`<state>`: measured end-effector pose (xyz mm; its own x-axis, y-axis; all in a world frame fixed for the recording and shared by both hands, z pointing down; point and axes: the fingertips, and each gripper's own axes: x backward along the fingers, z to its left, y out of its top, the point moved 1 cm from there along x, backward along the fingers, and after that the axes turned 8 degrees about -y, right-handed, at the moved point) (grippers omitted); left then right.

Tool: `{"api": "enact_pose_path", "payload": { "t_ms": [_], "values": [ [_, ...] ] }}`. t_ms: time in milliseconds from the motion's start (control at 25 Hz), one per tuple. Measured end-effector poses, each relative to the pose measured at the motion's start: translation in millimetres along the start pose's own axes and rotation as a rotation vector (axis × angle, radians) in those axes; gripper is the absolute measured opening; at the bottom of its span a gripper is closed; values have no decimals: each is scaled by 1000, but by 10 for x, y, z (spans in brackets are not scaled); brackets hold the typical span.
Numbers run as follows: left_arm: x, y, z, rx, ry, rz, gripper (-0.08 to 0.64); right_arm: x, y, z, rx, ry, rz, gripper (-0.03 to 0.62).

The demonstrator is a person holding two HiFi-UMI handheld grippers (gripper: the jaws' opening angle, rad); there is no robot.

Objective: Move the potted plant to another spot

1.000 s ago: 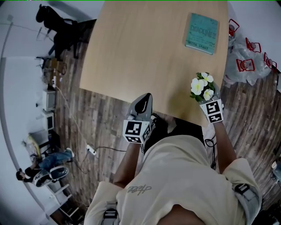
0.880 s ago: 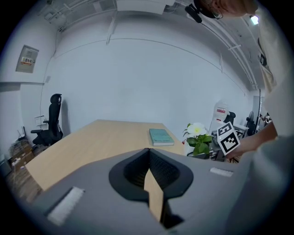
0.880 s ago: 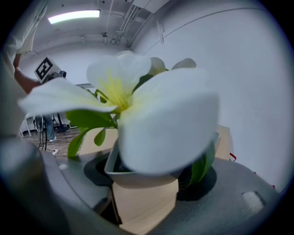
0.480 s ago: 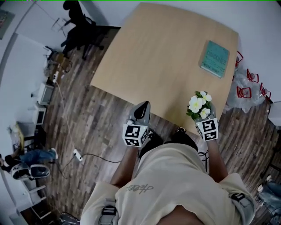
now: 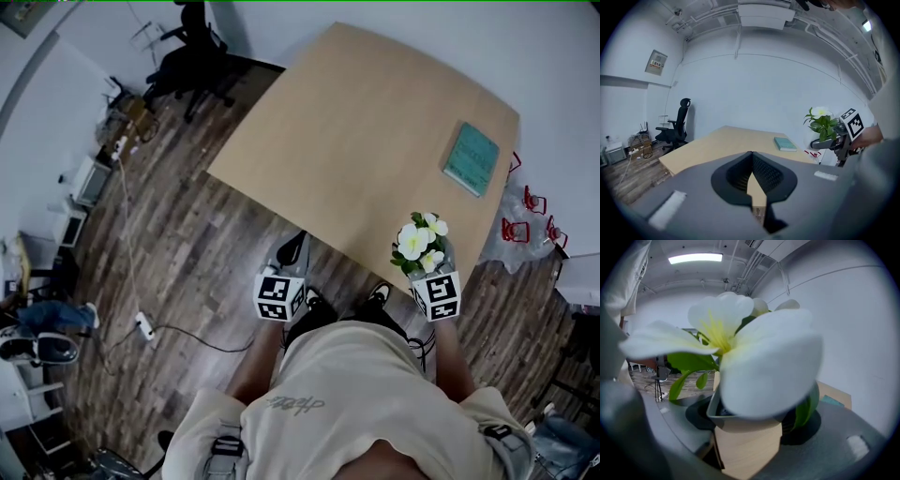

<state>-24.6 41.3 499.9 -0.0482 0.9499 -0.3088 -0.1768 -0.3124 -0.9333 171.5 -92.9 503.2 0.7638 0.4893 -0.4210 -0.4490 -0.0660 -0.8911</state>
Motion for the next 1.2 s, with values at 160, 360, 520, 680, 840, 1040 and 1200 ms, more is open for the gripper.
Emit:
{"api": "enact_pose_path", "payload": {
  "t_ms": [160,360,520,680,840,1040,1200],
  "values": [
    [176,-46,203,9,12,-6,15,-82,107,238,4,11,-2,350],
    [342,-33,416,-11,25,-24,15,-144,165,559,25,31,4,350],
    [465,17,618,-22,31,-48,15,-321,215,775,28,43,2,350],
    [616,-2,829,-24,40,-59,15,-507,300,1034,25,69,1,350],
    [785,-61,1032,-2,62,-63,15,-653,462,1274,59,100,-20,350],
    [978,-133,1285,26,107,-78,15,-802,709,1568,98,155,-52,350],
    [1078,-182,1400,50,135,-84,15,-864,751,1768,141,200,-47,350]
  ]
}}
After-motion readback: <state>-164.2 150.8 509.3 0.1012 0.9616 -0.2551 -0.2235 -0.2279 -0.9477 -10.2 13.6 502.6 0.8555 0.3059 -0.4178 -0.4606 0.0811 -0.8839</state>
